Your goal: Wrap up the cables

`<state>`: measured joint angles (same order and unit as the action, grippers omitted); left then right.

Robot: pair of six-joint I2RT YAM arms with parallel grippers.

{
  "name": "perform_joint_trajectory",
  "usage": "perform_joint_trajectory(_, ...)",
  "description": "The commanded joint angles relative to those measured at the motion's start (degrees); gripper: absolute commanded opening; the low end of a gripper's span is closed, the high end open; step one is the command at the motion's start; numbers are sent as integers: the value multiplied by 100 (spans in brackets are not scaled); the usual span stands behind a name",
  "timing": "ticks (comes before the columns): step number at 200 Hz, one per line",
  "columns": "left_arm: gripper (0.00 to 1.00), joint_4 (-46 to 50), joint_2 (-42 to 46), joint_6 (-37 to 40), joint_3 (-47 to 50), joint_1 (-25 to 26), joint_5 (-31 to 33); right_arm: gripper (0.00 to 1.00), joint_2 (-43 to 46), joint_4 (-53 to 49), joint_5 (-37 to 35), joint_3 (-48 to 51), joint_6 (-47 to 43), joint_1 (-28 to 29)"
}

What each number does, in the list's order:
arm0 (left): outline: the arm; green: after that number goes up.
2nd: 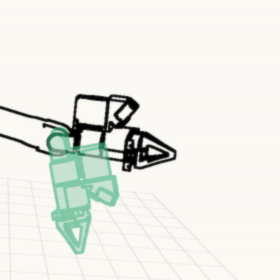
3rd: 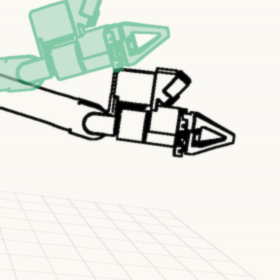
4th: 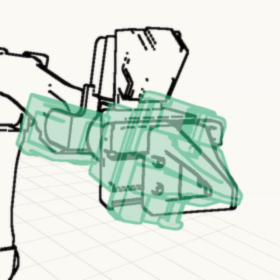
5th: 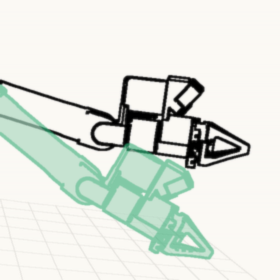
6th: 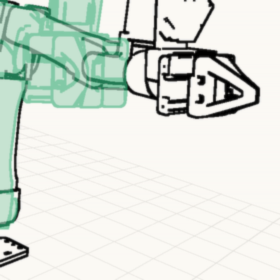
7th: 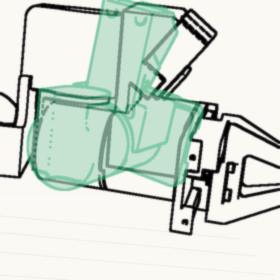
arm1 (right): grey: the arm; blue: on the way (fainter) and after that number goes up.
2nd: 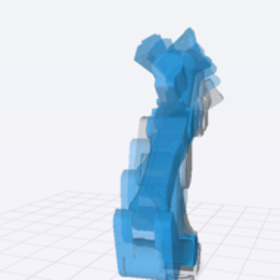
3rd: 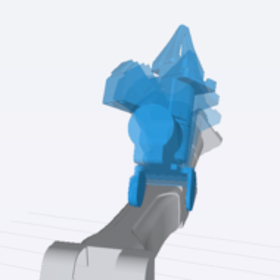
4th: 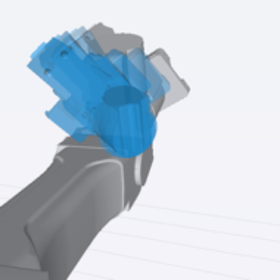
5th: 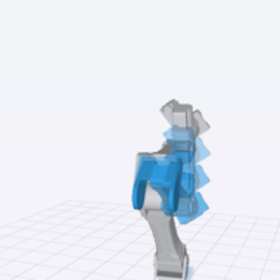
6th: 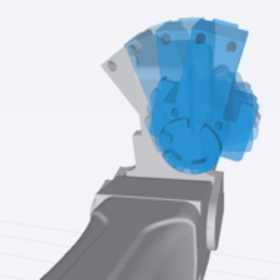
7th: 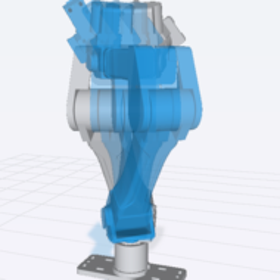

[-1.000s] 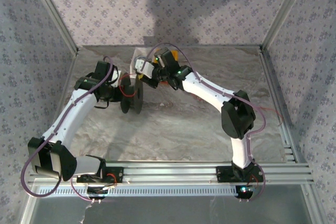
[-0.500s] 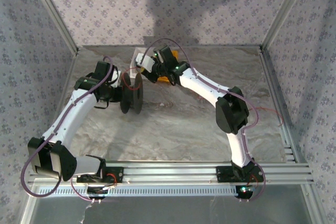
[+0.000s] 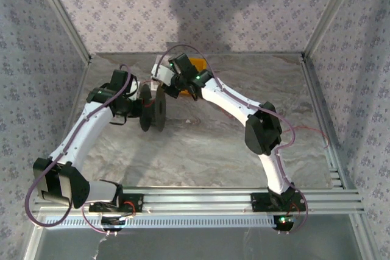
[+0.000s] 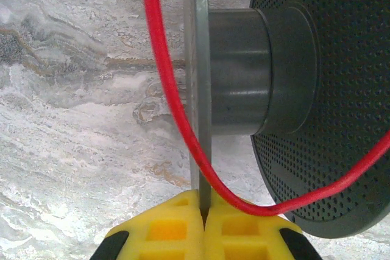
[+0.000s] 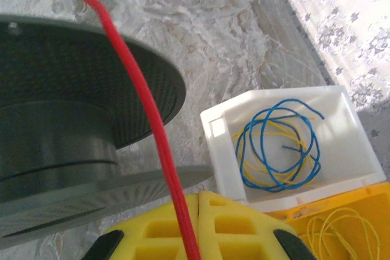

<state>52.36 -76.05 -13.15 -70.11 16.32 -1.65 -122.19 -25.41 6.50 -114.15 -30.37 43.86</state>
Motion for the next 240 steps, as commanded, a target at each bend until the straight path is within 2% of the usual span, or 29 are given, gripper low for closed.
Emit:
perform_joint_trajectory(1,0,318,-139,-133,-142,58,85,0,2,-421,-546,-191,190,51)
perform_joint_trajectory(61,0,271,-266,-231,-293,56,86,0,99,-694,-1341,-204,417,272)
perform_joint_trajectory(88,0,282,-254,-240,-358,56,78,0,84,-667,-1363,-204,470,295)
perform_joint_trajectory(172,20,371,-117,-282,-565,56,78,0,36,-586,-1327,-213,470,294)
perform_joint_trajectory(240,23,394,-13,-276,-748,56,42,0,-15,-583,-1297,-222,497,294)
